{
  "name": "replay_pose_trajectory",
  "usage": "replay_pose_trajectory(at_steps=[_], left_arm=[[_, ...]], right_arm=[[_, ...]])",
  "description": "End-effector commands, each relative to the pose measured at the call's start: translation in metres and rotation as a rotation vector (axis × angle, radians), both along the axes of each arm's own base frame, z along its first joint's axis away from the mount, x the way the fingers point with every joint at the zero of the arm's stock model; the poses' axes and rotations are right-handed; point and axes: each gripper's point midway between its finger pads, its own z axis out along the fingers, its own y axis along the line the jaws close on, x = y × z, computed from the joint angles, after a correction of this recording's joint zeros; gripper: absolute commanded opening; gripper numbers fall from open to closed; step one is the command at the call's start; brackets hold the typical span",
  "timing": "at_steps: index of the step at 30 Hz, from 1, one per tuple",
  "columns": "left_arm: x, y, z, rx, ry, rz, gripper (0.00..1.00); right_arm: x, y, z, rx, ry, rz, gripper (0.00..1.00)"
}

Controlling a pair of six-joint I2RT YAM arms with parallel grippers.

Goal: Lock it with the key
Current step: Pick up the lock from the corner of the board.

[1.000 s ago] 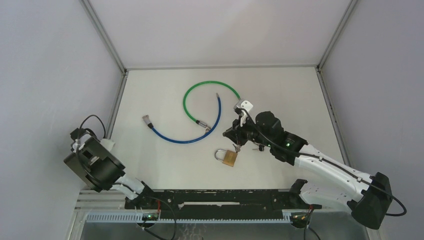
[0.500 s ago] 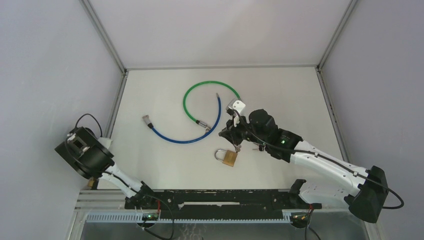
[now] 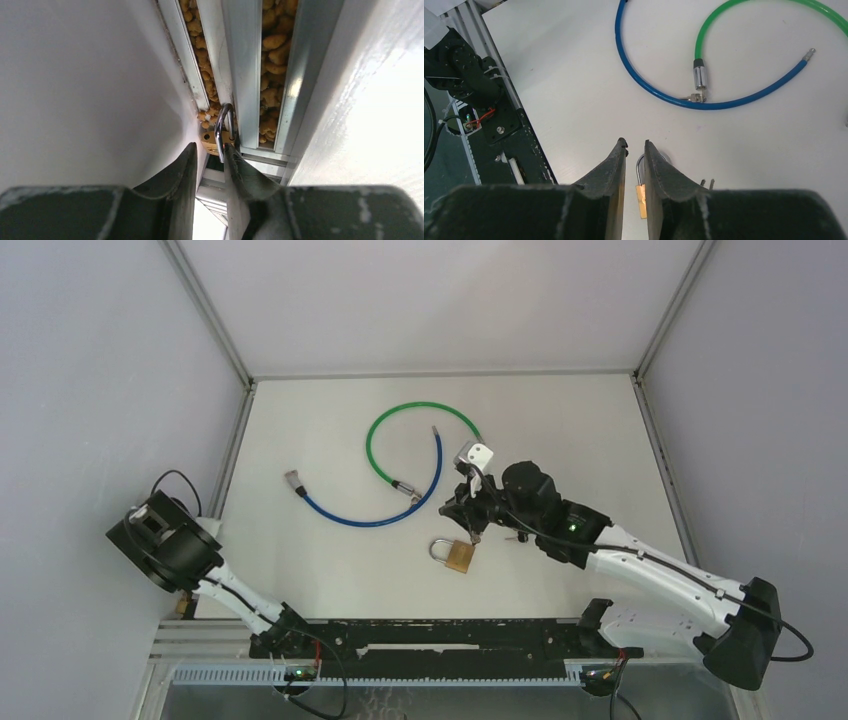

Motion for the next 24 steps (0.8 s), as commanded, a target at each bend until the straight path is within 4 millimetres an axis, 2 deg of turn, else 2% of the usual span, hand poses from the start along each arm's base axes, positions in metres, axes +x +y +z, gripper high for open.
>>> replay_pose_trajectory(at_steps=[1,4,9,13,14,18,24], left_arm=[[-0.006,-0.013,-0.008,-0.102,-0.008,0.049,0.31],[-0.010,-0.016,-0.015,-0.131,-0.002,0.070,0.29],[-0.011,-0.033,-0.024,-0.215,-0.007,0.096,0.23],[-0.014,-0.037,-0.028,-0.222,0.003,0.104,0.09],[-0.015,-0.038,-0.027,-0.222,-0.001,0.104,0.02],[-0.004,-0.031,-0.013,-0.186,-0.061,0.122,0.00],[0.023,-0.001,0.033,-0.025,-0.233,0.166,0.00]], right_arm=[[0.000,0.002,0.032,0.054,-0.067,0.008,0.26],[-0.001,0.001,0.034,0.046,-0.093,0.024,0.26],[-0.001,-0.002,0.040,0.054,-0.117,0.020,0.27],[-0.002,-0.005,0.047,0.064,-0.138,0.018,0.28],[-0.002,-0.006,0.048,0.065,-0.143,0.016,0.28],[-0.002,-0.008,0.052,0.070,-0.157,0.012,0.28],[-0.004,-0.010,0.057,0.083,-0.169,0.013,0.29]])
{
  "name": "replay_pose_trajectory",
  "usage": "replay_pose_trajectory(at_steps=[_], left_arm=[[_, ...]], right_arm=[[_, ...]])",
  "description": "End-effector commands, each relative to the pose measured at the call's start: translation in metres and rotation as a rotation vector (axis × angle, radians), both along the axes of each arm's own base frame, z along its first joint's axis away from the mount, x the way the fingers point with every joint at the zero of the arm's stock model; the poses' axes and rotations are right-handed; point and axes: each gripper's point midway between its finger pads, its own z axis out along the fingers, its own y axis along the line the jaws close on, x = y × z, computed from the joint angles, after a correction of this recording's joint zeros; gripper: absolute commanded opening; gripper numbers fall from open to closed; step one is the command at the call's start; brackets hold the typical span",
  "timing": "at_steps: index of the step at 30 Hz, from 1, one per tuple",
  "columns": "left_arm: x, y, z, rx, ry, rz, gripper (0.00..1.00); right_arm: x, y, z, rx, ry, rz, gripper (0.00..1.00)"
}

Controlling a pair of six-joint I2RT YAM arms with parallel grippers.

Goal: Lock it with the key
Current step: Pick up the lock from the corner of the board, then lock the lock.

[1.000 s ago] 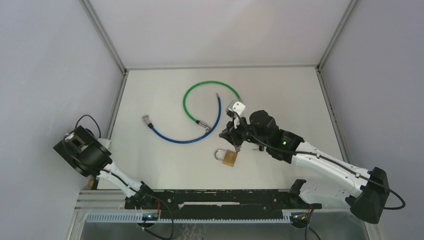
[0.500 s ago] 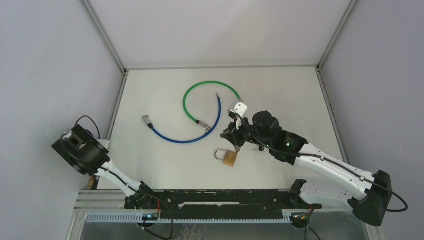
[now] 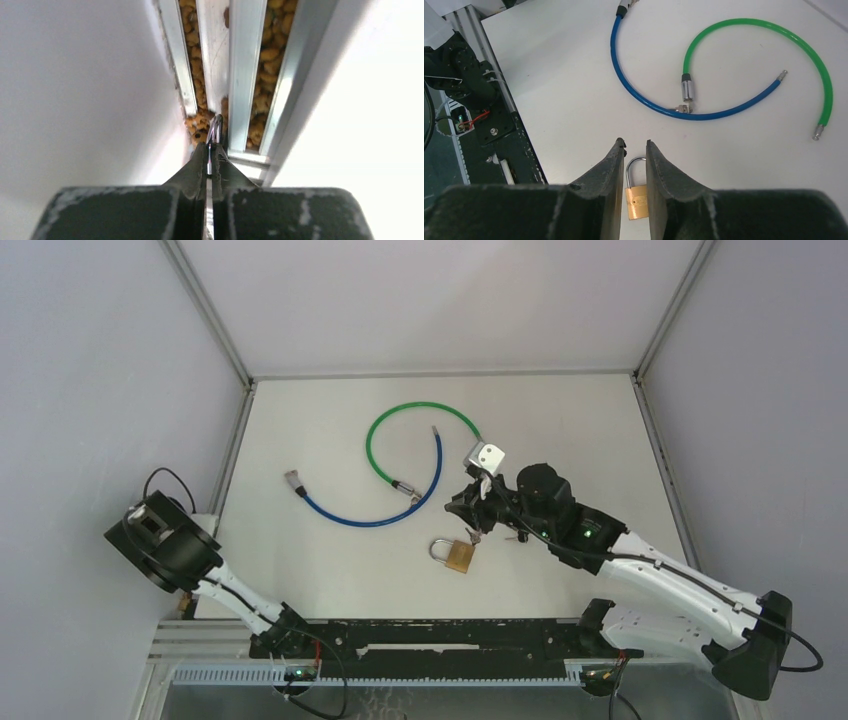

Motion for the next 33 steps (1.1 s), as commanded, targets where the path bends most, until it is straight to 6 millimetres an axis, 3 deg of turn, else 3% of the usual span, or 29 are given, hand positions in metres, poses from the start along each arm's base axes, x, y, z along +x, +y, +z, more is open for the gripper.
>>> replay_pose_trajectory(at_steps=[1,6,12,16,22,25,28,33], left_arm=[[0.021,0.009,0.047,0.054,-0.196,0.095,0.00],[0.033,0.013,0.078,0.106,-0.296,0.108,0.00],[0.035,0.008,0.087,0.115,-0.333,0.094,0.00],[0.047,-0.015,0.103,0.077,-0.400,0.047,0.00],[0.088,-0.087,0.143,-0.034,-0.569,-0.090,0.00],[0.109,-0.133,0.168,-0.115,-0.647,-0.170,0.00],[0.123,-0.185,0.191,-0.218,-0.710,-0.251,0.00],[0.132,-0.278,0.247,-0.379,-0.822,-0.446,0.00]], right_arm=[[0.000,0.001,0.036,0.069,-0.072,0.005,0.29],[-0.002,0.000,0.039,0.076,-0.079,0.009,0.29],[-0.004,-0.002,0.045,0.091,-0.095,0.012,0.29],[-0.006,-0.002,0.048,0.102,-0.101,0.020,0.30],[-0.007,0.006,0.053,0.143,-0.079,0.034,0.32],[-0.009,0.013,0.054,0.175,-0.040,0.046,0.32],[-0.007,0.019,0.053,0.202,0.000,0.035,0.32],[-0.006,0.036,0.051,0.260,0.025,0.079,0.35]])
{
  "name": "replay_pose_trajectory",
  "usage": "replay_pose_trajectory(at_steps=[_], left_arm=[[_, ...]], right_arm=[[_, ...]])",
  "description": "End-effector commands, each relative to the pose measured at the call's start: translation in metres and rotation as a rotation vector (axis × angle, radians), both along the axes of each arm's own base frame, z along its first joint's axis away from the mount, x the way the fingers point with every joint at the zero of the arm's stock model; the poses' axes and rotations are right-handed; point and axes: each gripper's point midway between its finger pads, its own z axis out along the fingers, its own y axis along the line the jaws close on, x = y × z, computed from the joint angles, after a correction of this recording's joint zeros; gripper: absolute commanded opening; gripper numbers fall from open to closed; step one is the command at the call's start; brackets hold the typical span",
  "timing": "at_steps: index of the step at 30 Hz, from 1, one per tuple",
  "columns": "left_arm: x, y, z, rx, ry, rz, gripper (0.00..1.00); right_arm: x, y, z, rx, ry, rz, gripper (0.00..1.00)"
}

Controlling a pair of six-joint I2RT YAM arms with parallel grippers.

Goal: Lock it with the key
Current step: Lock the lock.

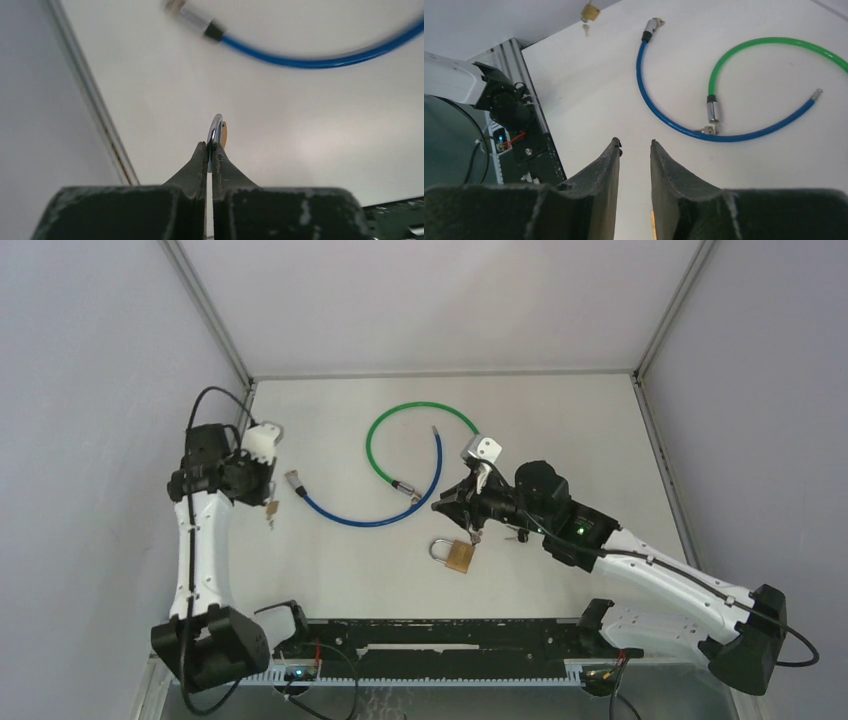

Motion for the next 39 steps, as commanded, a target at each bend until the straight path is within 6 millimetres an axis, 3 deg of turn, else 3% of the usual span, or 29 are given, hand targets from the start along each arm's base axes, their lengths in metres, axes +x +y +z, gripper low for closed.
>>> replay_pose_trajectory(at_steps=[1,4,5,6,7,8,13,18,27,33,39], left_arm=[[0.004,-0.091,0.079,-0.159,-0.160,-0.184,0.00],[-0.011,-0.143,0.114,-0.215,-0.199,-0.328,0.00],[-0.018,-0.157,0.125,-0.227,-0.205,-0.373,0.00],[-0.030,-0.174,0.131,-0.240,-0.187,-0.429,0.00],[-0.034,-0.180,0.141,-0.247,-0.199,-0.450,0.00],[-0.043,-0.191,0.147,-0.257,-0.188,-0.487,0.00],[-0.074,-0.234,0.180,-0.336,-0.179,-0.616,0.00],[-0.087,-0.261,0.213,-0.428,-0.233,-0.713,0.00],[-0.097,-0.280,0.242,-0.526,-0.284,-0.790,0.00],[-0.106,-0.281,0.245,-0.562,-0.316,-0.821,0.00],[-0.111,-0.282,0.243,-0.577,-0.339,-0.844,0.00]], right_arm=[[-0.002,0.023,0.037,0.173,-0.024,0.066,0.38],[-0.004,0.034,0.038,0.224,-0.028,0.104,0.54],[-0.005,0.037,0.038,0.241,-0.025,0.116,0.65],[-0.005,0.041,0.039,0.267,-0.024,0.130,0.86],[-0.008,0.044,0.041,0.288,-0.030,0.152,0.96],[-0.011,0.047,0.043,0.310,-0.035,0.174,0.99],[-0.019,0.066,0.045,0.378,-0.058,0.278,0.99],[-0.030,0.076,0.060,0.451,-0.109,0.373,0.99],[-0.027,0.100,0.075,0.503,-0.141,0.438,0.93],[-0.023,0.110,0.089,0.521,-0.164,0.477,0.84],[-0.035,0.114,0.098,0.529,-0.178,0.571,0.78]])
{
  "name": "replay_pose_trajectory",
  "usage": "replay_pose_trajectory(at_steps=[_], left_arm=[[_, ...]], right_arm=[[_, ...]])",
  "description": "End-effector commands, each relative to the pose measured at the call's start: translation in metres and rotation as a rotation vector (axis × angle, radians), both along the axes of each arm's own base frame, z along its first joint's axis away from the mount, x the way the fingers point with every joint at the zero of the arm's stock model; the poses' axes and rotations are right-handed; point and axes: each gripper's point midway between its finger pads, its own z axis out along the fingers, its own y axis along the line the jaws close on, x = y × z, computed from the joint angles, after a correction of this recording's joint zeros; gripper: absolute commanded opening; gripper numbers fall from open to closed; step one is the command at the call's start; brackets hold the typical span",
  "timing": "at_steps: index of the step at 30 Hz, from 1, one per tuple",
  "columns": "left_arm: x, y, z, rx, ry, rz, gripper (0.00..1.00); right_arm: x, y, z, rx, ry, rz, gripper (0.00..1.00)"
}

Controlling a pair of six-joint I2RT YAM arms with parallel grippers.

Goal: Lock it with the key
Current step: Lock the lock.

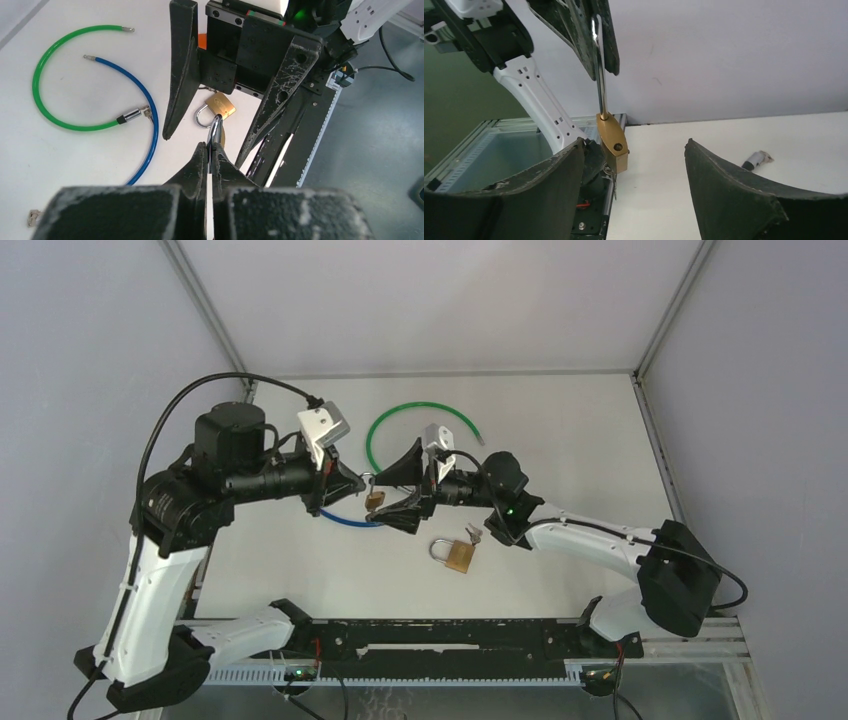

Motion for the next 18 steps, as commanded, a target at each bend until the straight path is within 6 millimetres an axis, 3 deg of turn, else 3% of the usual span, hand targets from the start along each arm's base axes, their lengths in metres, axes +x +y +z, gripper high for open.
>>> replay_pose_trajectory(at_steps=[1,9,11,14,15,17,18], left_arm=[[-0.005,-0.009,0.017,-0.080,-0.050,-0.041,0.00],[-0.005,-0.012,0.015,-0.093,-0.053,-0.059,0.00],[-0.006,-0.012,0.014,-0.095,-0.051,-0.057,0.00],[-0.003,-0.009,0.004,-0.078,-0.037,-0.026,0.00],[0.001,-0.005,-0.001,-0.065,-0.043,0.001,0.04],[0.016,0.008,-0.008,-0.032,-0.091,0.106,0.43],[0.024,0.015,-0.003,-0.032,-0.144,0.159,0.52]], right_arm=[[-0.017,-0.001,0.037,0.085,-0.082,0.097,0.76],[-0.030,-0.001,0.037,0.060,-0.104,0.172,0.25],[-0.033,-0.003,0.037,0.054,-0.105,0.178,0.03],[-0.023,-0.005,0.034,0.014,-0.088,0.106,0.00],[-0.016,-0.008,0.033,-0.007,-0.081,0.047,0.00],[0.009,-0.015,0.027,-0.066,-0.037,-0.144,0.00],[0.024,-0.022,0.023,-0.099,-0.010,-0.261,0.00]])
